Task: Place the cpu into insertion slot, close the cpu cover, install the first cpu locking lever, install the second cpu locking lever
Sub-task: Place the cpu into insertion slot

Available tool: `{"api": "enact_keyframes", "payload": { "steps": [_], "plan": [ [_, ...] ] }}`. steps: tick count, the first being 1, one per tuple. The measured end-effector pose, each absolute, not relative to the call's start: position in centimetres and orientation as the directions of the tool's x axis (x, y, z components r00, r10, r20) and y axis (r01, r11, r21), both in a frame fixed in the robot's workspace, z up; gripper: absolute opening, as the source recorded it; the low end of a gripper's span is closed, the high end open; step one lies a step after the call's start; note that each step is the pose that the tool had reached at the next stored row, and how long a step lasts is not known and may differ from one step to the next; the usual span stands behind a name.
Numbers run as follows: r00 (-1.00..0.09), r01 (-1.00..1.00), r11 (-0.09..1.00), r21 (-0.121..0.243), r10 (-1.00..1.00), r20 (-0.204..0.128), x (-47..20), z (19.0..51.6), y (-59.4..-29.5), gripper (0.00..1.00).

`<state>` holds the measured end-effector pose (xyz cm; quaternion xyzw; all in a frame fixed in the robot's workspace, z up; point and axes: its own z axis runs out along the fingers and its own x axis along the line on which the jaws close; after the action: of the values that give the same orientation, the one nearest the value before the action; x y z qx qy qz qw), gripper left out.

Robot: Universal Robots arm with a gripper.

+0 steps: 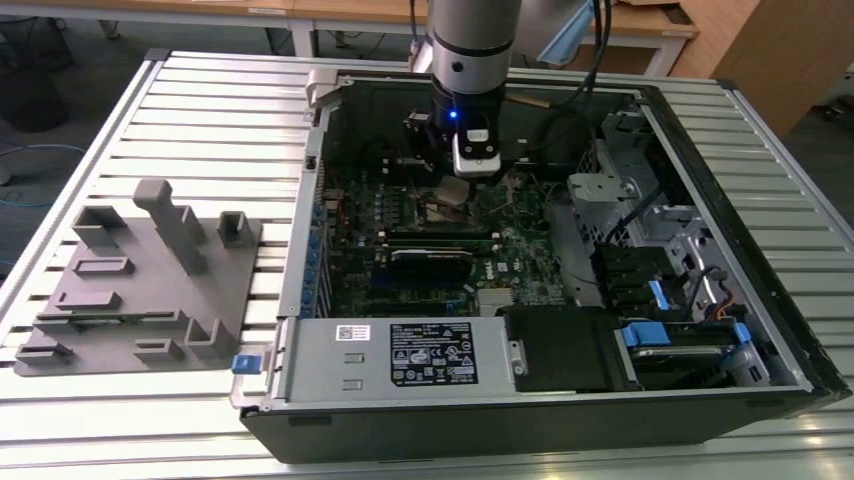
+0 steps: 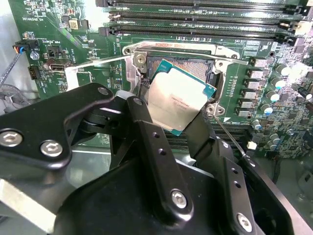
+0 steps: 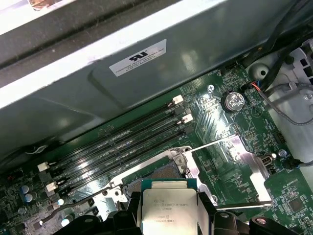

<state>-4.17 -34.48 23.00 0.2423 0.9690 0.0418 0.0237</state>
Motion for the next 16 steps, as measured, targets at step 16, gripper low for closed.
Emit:
{"api": "enact_keyframes", "payload": {
  "steps": [16],
  "plan": [
    [-0.726,0.683,0.725,0.092,0.687,-0.026,-4.17,22.73,-34.48,0.54]
  ]
}}
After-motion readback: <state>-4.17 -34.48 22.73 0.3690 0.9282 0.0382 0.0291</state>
